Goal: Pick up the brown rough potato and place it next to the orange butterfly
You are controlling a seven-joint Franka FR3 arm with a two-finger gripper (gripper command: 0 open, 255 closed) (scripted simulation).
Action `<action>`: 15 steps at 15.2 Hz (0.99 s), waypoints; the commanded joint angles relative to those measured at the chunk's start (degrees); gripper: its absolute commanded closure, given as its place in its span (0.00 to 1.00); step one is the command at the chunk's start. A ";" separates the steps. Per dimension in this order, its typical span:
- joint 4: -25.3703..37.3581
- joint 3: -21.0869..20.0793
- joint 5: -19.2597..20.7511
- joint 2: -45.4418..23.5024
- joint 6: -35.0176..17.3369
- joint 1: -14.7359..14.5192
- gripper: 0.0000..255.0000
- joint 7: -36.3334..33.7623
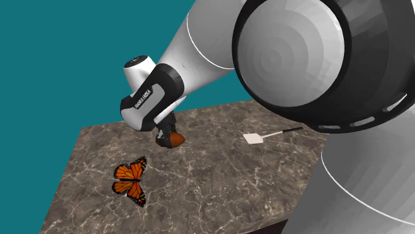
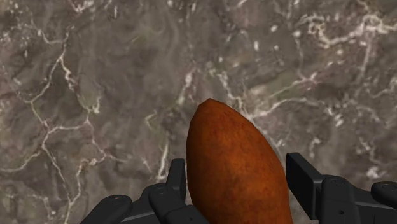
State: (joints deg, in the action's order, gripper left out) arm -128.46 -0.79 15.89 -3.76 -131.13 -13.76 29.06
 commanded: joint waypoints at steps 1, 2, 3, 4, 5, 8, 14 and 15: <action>0.00 0.00 0.00 -0.01 -0.01 0.00 1.00 0.00; 0.00 0.00 0.00 -0.01 -0.01 0.00 0.00 0.00; 0.00 0.00 0.00 -0.01 -0.01 0.00 0.00 0.00; 0.00 0.00 0.00 -0.01 -0.01 0.00 0.00 0.00; 0.00 0.00 0.00 -0.01 -0.01 0.00 0.00 0.00; 0.68 -0.21 -0.44 1.13 1.81 -0.19 0.00 0.26; 3.00 -0.76 -1.53 3.91 6.95 -0.72 0.00 0.91; 3.01 -0.76 -1.53 3.90 6.95 -0.72 0.00 0.90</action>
State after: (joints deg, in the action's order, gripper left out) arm -125.52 -1.55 14.39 0.11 -124.30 -14.48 29.93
